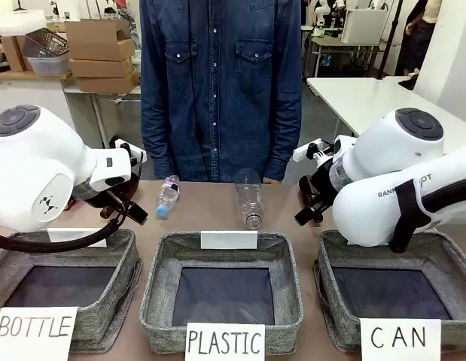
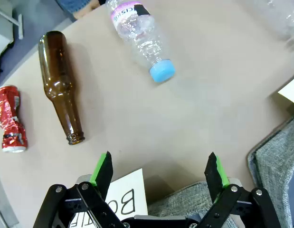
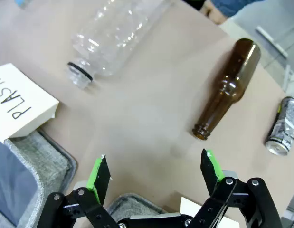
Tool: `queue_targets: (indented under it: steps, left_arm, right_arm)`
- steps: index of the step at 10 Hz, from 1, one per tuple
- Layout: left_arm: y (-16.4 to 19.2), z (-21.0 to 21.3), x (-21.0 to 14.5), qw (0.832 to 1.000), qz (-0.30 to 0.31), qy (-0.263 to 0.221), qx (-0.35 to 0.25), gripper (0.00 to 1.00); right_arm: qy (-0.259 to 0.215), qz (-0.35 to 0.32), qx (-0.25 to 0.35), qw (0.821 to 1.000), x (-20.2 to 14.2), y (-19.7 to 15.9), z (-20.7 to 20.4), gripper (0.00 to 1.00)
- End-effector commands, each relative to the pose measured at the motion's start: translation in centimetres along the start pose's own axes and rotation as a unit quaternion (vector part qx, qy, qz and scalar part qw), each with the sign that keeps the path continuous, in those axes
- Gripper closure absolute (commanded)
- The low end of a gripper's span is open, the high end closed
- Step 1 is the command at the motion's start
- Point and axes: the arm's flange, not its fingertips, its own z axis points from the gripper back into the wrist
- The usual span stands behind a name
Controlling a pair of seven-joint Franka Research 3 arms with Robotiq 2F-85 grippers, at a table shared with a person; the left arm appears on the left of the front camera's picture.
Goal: Sort the can waste into the basket.
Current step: Pick up the can waste from the table and place it in the right Fabric basket.
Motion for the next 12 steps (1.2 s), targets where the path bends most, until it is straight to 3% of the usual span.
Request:
queue_targets:
  steps: [1, 12]
  left_arm:
    - [0.00, 0.00, 0.00, 1.000, 0.000, 0.000, 0.000, 0.00]
    - [0.00, 0.00, 0.00, 1.000, 0.000, 0.000, 0.000, 0.00]
  right_arm:
    - [0.000, 0.000, 0.000, 1.000, 0.00, 0.00, 0.00, 0.00]
    - [0.000, 0.000, 0.000, 1.000, 0.00, 0.00, 0.00, 0.00]
